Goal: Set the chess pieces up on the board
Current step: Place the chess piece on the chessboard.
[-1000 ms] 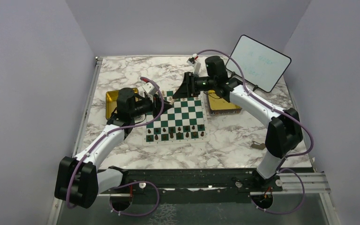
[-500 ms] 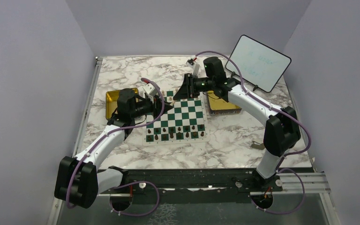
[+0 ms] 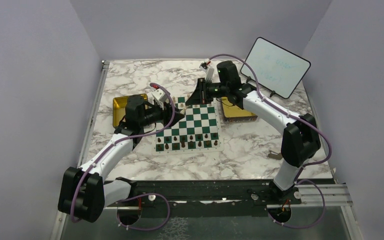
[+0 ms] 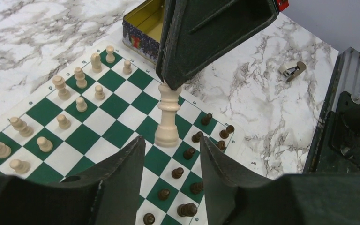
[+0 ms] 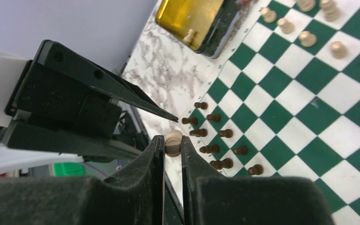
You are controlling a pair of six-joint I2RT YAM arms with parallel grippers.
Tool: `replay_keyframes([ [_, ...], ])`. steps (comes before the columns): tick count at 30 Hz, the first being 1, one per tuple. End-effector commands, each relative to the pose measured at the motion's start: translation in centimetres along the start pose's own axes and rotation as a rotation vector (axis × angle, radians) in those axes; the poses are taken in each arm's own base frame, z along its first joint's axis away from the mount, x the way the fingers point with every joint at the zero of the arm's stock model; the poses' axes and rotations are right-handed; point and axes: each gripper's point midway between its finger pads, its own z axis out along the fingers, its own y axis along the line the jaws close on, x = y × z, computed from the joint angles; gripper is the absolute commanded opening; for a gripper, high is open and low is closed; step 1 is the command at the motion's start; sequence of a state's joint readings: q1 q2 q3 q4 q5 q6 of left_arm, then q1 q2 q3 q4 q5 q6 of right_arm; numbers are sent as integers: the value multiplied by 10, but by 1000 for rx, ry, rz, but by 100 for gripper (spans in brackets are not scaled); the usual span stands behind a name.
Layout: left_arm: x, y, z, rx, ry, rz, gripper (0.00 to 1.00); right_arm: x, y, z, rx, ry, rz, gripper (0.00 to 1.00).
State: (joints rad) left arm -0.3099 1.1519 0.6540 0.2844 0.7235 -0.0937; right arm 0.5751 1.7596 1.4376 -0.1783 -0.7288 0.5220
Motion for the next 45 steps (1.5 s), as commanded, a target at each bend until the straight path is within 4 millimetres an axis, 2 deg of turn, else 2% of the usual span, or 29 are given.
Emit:
replay_keyframes([
  [1, 1, 10, -5, -82, 31, -16, 51, -22, -13, -7, 140, -84, -90, 9],
  [7, 16, 15, -13, -135, 95, -27, 63, -50, -32, -10, 284, -137, -172, 9],
  [11, 19, 17, -22, -185, 103, -38, 72, -70, -46, -11, 365, -185, -249, 8],
  [12, 19, 16, -24, -190, 104, -42, 93, -73, -50, -9, 381, -190, -268, 8],
  [13, 21, 14, -26, -193, 106, -47, 98, -76, -56, -7, 400, -190, -282, 8],
  [20, 26, 18, -51, -317, 97, -54, 99, -95, -90, 13, 537, -183, -391, 8],
  [24, 22, 41, -79, -529, 83, -26, 99, -98, -101, 31, 568, -174, -432, 9],
  [28, 6, 55, -107, -689, 49, 42, 99, -95, -104, 56, 584, -156, -509, 9],
  [32, -10, 60, -124, -775, -19, 92, 99, -87, -118, 77, 615, -125, -543, 9],
  [37, -20, 63, -138, -838, -32, 114, 99, -91, -134, 86, 681, -124, -600, 9],
  [45, -26, 65, -149, -891, -40, 123, 99, -78, -156, 107, 679, -83, -582, 9],
])
